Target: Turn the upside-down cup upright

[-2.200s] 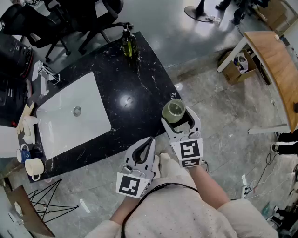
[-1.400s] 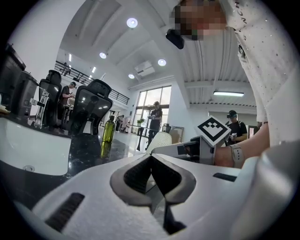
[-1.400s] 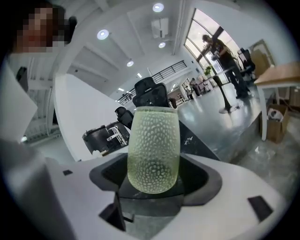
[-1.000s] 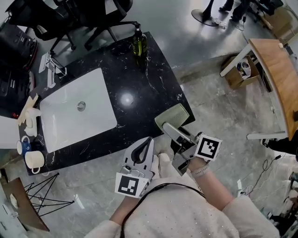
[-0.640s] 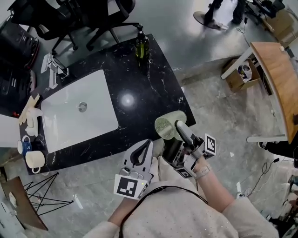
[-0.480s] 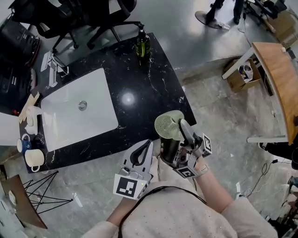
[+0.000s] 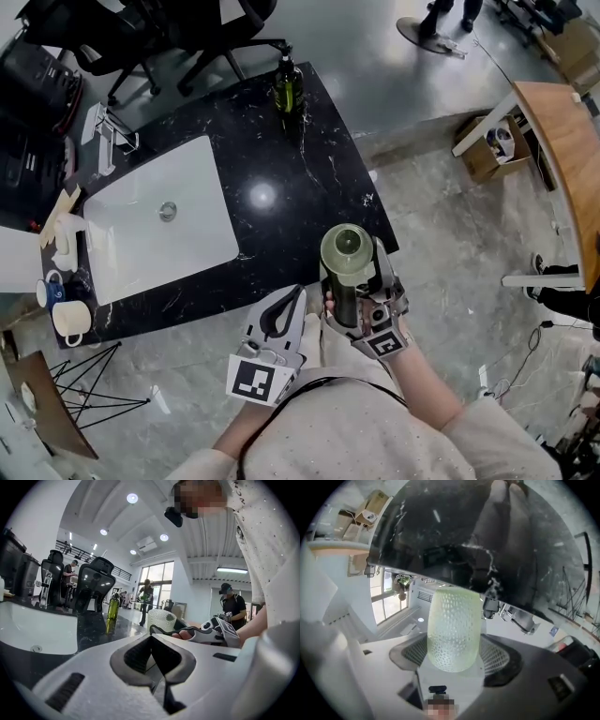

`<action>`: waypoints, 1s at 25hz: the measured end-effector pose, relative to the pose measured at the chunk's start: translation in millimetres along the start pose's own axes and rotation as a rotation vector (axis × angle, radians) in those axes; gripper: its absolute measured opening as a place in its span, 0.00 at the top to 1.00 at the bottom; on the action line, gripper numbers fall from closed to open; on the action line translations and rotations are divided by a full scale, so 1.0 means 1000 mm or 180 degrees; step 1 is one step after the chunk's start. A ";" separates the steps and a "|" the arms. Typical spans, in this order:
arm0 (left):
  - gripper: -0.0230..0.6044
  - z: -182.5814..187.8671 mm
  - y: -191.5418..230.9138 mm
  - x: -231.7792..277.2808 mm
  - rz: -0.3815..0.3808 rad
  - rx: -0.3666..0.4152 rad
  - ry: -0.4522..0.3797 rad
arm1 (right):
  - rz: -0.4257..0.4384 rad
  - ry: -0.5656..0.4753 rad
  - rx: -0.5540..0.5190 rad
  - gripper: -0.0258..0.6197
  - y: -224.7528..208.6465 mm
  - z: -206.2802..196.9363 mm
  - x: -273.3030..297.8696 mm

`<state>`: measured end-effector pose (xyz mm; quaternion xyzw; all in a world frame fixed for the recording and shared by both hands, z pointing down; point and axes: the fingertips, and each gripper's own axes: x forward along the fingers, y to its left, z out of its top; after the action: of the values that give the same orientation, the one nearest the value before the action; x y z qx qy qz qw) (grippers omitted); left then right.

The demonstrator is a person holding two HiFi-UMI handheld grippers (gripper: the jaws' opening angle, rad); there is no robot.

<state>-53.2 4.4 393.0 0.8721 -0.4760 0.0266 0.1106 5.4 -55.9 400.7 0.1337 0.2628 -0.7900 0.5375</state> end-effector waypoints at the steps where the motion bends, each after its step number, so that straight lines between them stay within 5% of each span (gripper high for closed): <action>1: 0.95 0.000 -0.001 0.000 -0.0001 -0.0014 0.0002 | 0.0040 0.0016 0.0041 0.43 0.001 -0.001 0.000; 13: 0.95 -0.011 -0.003 0.004 -0.0003 -0.0148 0.0122 | 0.0200 0.0228 -0.0012 0.43 0.010 0.008 0.006; 25: 0.95 -0.010 0.002 0.004 0.0004 0.0025 0.0042 | 0.0180 0.0587 -0.0343 0.42 0.011 -0.008 0.001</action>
<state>-51.8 2.7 403.7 0.8720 -0.4756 0.0344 0.1103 14.8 -55.8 390.7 0.1842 0.3493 -0.7437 0.5395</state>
